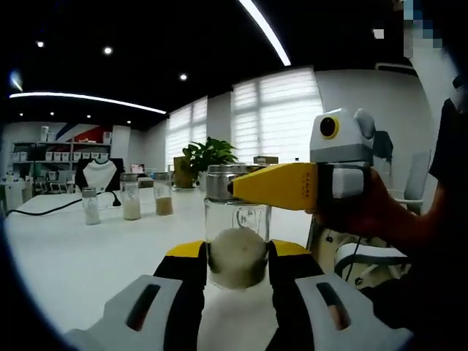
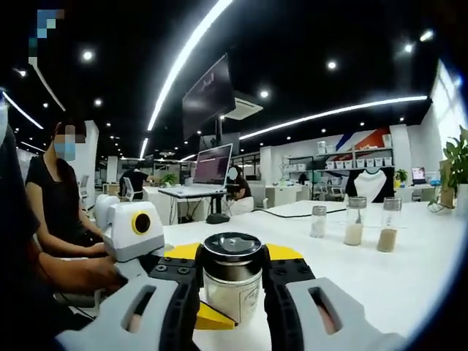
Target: Rotate the seasoning bottle until the label or dispensing opening points toward the visible target arrow and the bottle remains upright within the marked orientation range
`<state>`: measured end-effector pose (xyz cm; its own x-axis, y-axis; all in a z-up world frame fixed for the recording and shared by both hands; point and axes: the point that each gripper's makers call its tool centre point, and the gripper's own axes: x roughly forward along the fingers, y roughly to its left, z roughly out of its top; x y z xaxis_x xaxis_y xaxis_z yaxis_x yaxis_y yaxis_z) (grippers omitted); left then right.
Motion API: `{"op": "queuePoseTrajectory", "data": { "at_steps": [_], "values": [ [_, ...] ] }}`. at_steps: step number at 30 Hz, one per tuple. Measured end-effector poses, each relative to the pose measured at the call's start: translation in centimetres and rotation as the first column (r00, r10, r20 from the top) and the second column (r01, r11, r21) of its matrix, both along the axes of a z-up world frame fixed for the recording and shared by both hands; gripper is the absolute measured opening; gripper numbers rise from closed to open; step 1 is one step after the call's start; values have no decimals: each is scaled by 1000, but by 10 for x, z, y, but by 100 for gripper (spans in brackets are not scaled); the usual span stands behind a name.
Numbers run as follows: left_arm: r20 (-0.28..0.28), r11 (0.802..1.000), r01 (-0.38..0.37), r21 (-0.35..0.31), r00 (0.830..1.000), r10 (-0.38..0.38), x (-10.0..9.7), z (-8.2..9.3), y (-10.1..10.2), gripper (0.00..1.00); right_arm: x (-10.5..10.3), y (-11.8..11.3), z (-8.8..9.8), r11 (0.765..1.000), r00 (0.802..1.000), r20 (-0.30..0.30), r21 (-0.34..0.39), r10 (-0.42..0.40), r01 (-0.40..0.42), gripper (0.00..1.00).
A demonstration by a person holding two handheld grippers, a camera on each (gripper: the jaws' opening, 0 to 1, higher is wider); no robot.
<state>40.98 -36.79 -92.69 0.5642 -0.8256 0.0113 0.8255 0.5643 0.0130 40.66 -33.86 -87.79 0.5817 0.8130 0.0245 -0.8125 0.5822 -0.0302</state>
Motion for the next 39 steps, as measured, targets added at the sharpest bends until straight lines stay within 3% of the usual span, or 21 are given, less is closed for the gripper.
{"op": "queuePoseTrajectory", "data": {
  "at_steps": [9, 15, 23, 27, 31, 39],
  "values": [
    [5, 991, -137, -13, 991, 137, 12, 0, -1, 36, 8, -1, 2, 994, 992, 46, 5, -113, 113, 29],
    [37, 978, -209, 14, 977, 208, 18, -4, 0, 37, 13, -3, 1, 985, 985, 21, 49, -169, 168, 29],
    [93, 957, -289, -30, 952, 290, 19, 2, 2, 37, 15, -9, 5, 967, 975, -10, 123, -224, 224, 29],
    [90, 961, -275, -30, 957, 277, 18, 3, 4, 36, 14, -7, 5, 972, 978, 2, 108, -210, 209, 29],
    [76, 970, -240, -35, 967, 242, 18, 5, 9, 36, 8, 2, 8, 989, 990, 57, 72, -131, 126, 29],
    [38, 992, -119, -34, 992, 120, 12, 5, 10, 36, 2, 1, 6, 999, 999, 39, 34, -4, 2, 28]
  ]
}}
